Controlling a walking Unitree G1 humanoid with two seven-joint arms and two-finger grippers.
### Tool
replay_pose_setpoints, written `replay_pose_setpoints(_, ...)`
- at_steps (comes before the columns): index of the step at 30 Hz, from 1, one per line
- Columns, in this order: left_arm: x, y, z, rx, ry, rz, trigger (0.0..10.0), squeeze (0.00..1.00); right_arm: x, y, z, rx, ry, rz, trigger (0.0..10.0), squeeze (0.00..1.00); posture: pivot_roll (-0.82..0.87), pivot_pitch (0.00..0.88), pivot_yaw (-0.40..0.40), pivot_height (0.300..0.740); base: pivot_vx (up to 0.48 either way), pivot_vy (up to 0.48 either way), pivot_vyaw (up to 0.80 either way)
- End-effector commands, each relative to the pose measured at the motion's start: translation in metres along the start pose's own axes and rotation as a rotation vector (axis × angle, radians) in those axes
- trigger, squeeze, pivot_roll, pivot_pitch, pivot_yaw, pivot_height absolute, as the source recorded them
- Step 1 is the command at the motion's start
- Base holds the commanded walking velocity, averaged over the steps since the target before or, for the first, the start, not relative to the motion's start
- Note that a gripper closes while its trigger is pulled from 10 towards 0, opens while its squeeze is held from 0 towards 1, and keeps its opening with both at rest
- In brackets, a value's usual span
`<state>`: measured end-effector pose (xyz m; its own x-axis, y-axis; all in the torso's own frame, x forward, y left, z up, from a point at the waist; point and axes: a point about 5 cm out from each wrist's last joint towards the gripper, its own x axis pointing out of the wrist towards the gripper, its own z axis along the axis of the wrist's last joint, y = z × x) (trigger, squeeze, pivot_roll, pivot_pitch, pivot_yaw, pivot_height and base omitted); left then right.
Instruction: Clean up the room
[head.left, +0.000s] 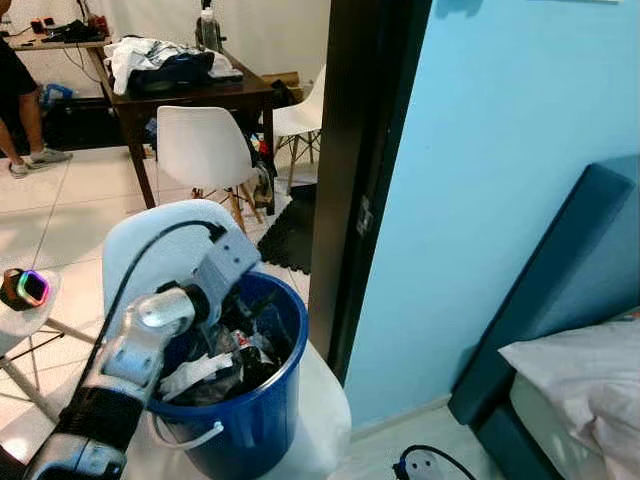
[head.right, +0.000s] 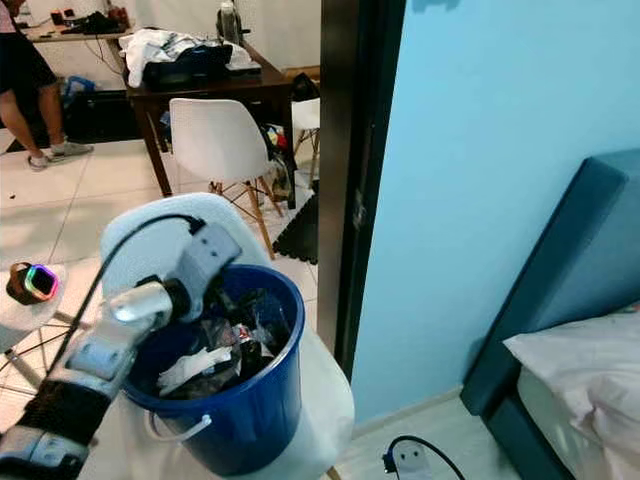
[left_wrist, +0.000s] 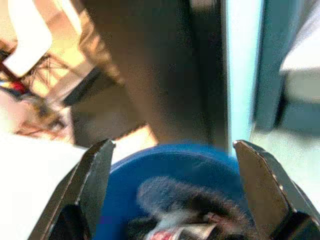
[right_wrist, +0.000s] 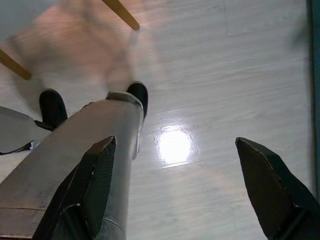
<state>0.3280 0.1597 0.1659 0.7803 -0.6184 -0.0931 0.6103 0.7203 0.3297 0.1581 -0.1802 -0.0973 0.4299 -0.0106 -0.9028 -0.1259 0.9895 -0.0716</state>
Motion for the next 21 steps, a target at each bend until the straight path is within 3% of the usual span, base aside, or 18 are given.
replay_pose_setpoints(1,-0.007,-0.002,0.005,-0.074,-0.056,-0.030,10.0,0.00,0.000,0.000,0.001,-0.018,-0.004,0.002,10.0,0.00,-0.02,0.000,-0.045,0.740,-0.480,0.000,0.00)
replay_pose_setpoints(6,-0.011,-0.004,0.008,-0.115,-0.091,-0.052,10.0,0.00,0.000,0.000,0.001,-0.020,-0.003,0.003,10.0,0.00,-0.02,0.000,-0.046,0.740,-0.480,0.000,0.00)
replay_pose_setpoints(11,-0.014,-0.009,0.008,-0.169,-0.124,-0.083,10.0,0.00,0.000,0.000,0.001,-0.022,-0.003,0.004,10.0,0.00,-0.02,0.000,-0.046,0.740,0.000,0.000,0.00)
replay_pose_setpoints(16,-0.010,-0.036,0.001,-0.280,-0.144,-0.174,10.0,0.00,0.000,0.000,0.001,-0.023,-0.004,0.004,10.0,0.00,-0.02,0.000,-0.048,0.740,-0.211,0.000,0.00)
replay_pose_setpoints(18,-0.009,-0.040,0.000,-0.285,-0.141,-0.184,10.0,0.00,0.000,-0.001,0.001,-0.023,-0.004,0.004,10.0,0.00,-0.02,0.000,-0.048,0.740,-0.352,0.000,0.00)
replay_pose_setpoints(21,-0.006,-0.052,-0.010,-0.369,-0.132,-0.200,10.0,0.00,0.000,0.000,0.002,-0.030,-0.013,0.010,10.0,0.00,-0.02,0.000,-0.047,0.740,0.000,0.000,0.00)
